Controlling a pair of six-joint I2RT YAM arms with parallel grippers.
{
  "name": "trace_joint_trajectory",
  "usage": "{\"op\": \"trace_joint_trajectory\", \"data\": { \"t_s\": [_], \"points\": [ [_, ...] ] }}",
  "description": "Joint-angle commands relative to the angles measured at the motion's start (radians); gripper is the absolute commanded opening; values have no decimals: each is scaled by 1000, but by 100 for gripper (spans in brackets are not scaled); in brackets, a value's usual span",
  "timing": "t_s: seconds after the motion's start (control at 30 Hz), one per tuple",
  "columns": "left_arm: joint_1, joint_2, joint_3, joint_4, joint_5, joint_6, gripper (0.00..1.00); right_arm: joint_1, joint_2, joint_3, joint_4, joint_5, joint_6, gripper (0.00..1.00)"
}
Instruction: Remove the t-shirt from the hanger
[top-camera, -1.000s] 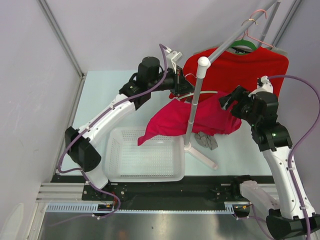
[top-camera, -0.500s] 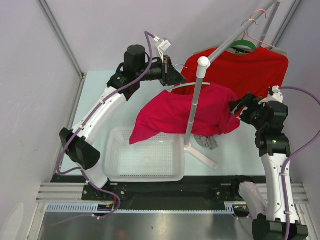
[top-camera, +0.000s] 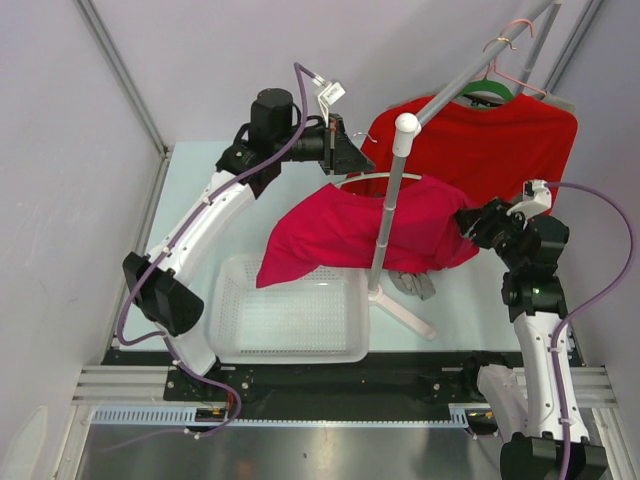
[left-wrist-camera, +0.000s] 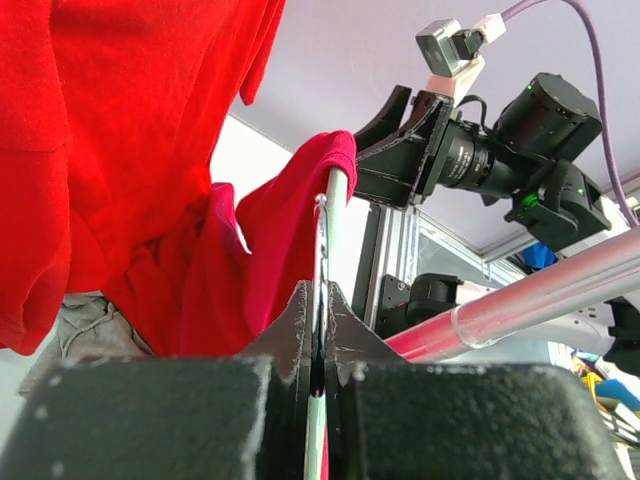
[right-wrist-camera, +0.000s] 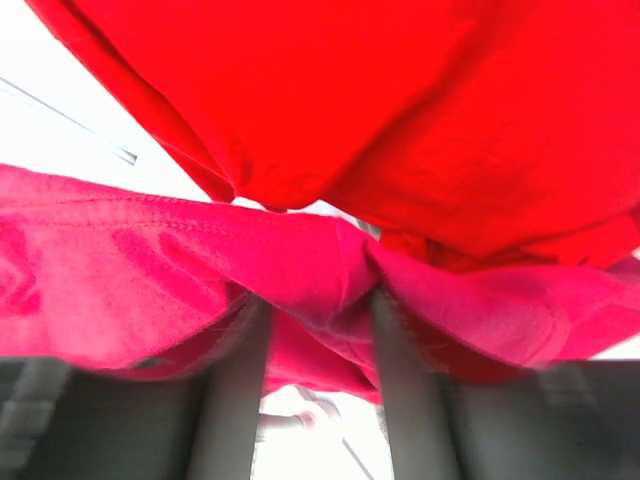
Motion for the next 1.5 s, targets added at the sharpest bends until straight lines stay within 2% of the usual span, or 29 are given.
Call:
{"op": "trace_joint_trajectory", "data": {
  "t_s": [0.0, 0.03, 0.17, 0.33, 0.5, 0.7, 0.93, 1.13, 1.47],
  "points": [
    [5, -23, 61, 15, 47, -18, 0, -5, -20, -17, 146, -60, 1, 39],
    [6, -23, 61, 15, 48, -18, 0, -5, -23, -23, 149, -63, 8, 36],
    [5, -28, 51, -1, 23, 5, 0, -5, -47, -13, 100, 27, 42, 0],
    [6, -60, -15, 48, -42, 17, 0, -5, -40, 56, -148, 311, 109, 0],
    [13, -118, -124, 148, -97, -9, 0, -18, -61, 102, -322, 565, 255, 0],
    [46, -219, -288, 386, -165, -82, 0, -57, -92, 86, -497, 696, 406, 0],
    [117, -285, -383, 501, -209, -145, 0, -217, -142, 23, -547, 628, 407, 0],
    [143, -292, -393, 502, -200, -148, 0, -375, -161, -13, -553, 505, 361, 0],
    [166, -301, -386, 507, -202, -156, 0, -611, -139, -82, -534, 168, 300, 0]
  ]
}}
